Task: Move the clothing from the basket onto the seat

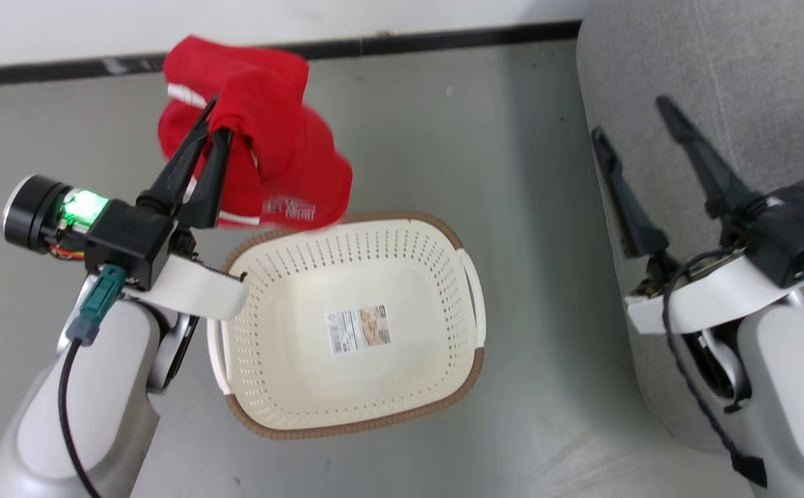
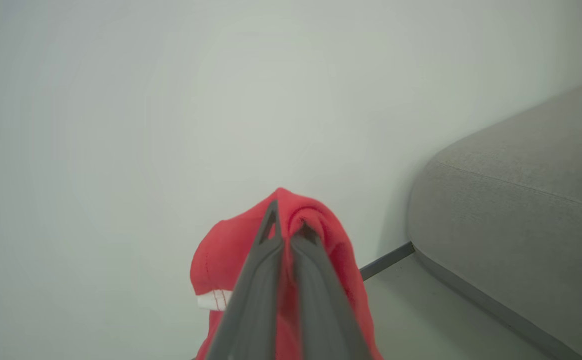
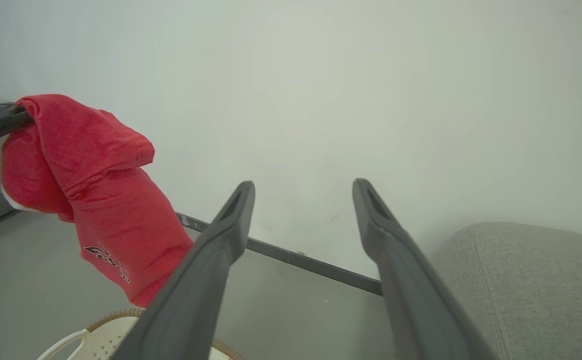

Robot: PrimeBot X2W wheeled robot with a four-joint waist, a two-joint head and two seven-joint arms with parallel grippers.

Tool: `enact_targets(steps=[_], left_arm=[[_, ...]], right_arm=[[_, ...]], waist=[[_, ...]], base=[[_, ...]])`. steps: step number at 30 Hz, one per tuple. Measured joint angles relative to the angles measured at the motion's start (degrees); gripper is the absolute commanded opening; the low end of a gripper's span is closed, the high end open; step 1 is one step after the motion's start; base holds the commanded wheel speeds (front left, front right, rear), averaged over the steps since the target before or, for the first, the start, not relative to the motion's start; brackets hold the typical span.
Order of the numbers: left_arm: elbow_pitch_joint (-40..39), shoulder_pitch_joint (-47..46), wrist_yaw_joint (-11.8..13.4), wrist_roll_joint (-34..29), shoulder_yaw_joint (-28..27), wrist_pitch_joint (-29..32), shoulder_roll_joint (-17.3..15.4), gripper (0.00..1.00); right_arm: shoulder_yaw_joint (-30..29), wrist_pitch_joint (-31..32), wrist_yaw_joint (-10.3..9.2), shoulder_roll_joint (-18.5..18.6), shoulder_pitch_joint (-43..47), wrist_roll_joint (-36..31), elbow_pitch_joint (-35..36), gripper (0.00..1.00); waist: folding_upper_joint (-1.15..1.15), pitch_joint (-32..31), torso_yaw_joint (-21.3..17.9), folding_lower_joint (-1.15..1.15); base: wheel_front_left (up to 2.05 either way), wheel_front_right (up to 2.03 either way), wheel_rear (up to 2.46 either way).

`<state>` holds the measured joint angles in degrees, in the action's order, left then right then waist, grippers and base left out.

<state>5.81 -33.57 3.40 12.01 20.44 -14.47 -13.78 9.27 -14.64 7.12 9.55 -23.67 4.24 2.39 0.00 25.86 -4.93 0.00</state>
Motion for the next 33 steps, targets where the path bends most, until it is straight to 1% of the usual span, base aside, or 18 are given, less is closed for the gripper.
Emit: enact_targets(steps=[9,10,18,25,29,33], left_arm=[[-4.24,4.11,-0.14,0.1,-0.16,-0.01,-1.04,0.0],[-4.76,4.46,-0.56,0.25,0.02,-0.01,-1.04,0.0],[-7.34,6.38,-1.67,0.56,2.27,-0.01,-1.51,0.0],[-8.94,7.2,-3.13,1.05,4.14,0.67,-1.48,0.0],[-9.7,7.27,-3.64,1.7,5.14,1.9,-1.45,0.0],[-10.65,7.79,-4.14,1.71,6.08,3.32,-1.21,0.0]], right_arm=[[4.67,0.0,0.0,0.65,3.68,0.35,-1.57,1.0],[5.46,0.0,0.0,0.69,4.07,0.4,-1.76,1.0],[12.68,0.01,0.0,0.69,7.37,2.37,-3.47,1.0],[19.98,0.01,0.0,0.74,8.17,4.25,-4.82,1.0],[24.48,0.01,0.0,-0.13,8.16,5.5,-5.27,1.0],[27.7,0.01,0.0,-0.99,8.15,6.44,-6.51,1.0]], waist=[[0.0,-6.66,1.22,0.0],[0.0,-7.41,1.33,0.0],[0.0,-13.01,2.17,0.0],[0.0,-17.37,2.83,0.0],[0.0,-19.56,3.21,0.0],[0.0,-21.49,3.59,0.0]], base=[[0.0,0.0,0.0],[0.0,0.0,0.0],[0.0,0.0,0.0],[0.0,0.0,0.0],[0.0,0.0,0.0],[0.0,0.0,0.0]])
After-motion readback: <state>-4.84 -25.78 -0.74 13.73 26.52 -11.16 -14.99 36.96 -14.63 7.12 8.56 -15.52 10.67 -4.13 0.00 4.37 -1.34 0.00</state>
